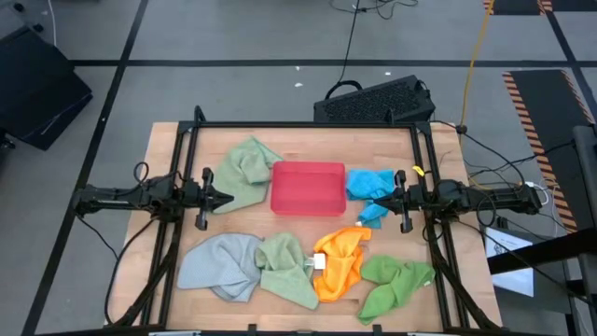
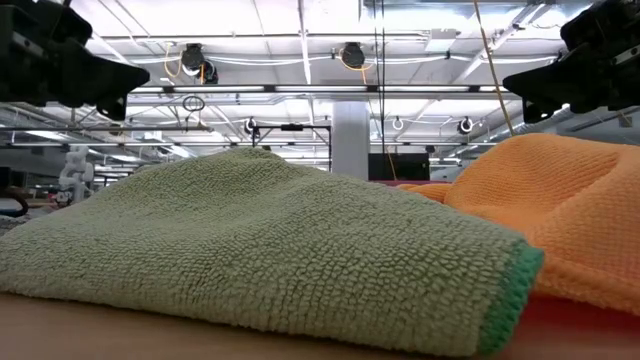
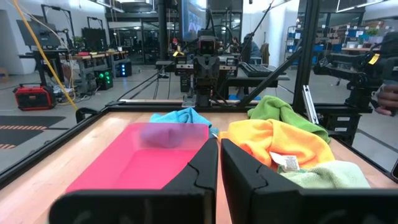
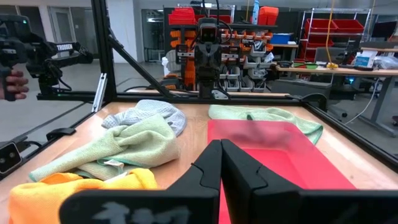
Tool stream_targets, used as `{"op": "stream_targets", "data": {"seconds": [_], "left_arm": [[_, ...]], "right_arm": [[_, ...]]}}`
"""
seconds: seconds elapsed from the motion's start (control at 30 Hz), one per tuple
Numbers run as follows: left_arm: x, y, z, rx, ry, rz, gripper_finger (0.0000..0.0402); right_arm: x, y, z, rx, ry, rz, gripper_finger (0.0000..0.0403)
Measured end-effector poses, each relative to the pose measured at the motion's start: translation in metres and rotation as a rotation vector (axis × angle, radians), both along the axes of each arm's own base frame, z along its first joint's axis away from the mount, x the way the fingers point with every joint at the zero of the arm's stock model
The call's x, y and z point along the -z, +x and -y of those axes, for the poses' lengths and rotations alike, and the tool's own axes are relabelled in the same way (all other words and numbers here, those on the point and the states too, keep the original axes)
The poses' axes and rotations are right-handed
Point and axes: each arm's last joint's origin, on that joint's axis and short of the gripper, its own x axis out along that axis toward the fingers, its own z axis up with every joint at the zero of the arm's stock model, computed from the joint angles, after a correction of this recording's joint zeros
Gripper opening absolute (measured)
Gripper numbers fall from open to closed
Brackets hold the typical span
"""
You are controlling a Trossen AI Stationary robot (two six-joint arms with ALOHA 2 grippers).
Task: Fold microfiber towels
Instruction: Fold the gray microfiber cloth
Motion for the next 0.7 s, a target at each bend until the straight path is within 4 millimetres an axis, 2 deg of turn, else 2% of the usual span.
{"op": "stream_targets", "data": {"seconds": [0.13,0.23,0.37,0.53,0.7], "left_arm": [[0.0,0.0,0.0,0.0,-0.011,-0.002,0.0024],[0.003,0.0,0.0,0.004,-0.122,-0.029,0.0024],[-0.002,0.0,0.0,-0.003,-0.136,0.013,0.0024],[-0.032,-0.008,-0.001,0.002,-0.203,0.054,0.0024],[-0.077,-0.026,-0.001,0.016,-0.24,0.032,0.0024]], "right_arm": [[0.0,0.0,0.0,0.0,0.001,0.001,0.0],[0.0,0.0,0.0,0.0,0.001,0.002,0.0],[-0.001,0.0,0.0,0.001,0.012,0.01,0.0],[-0.001,0.0,0.0,0.001,0.05,0.011,0.0],[-0.001,0.0,0.0,0.001,0.051,0.012,0.0]]}}
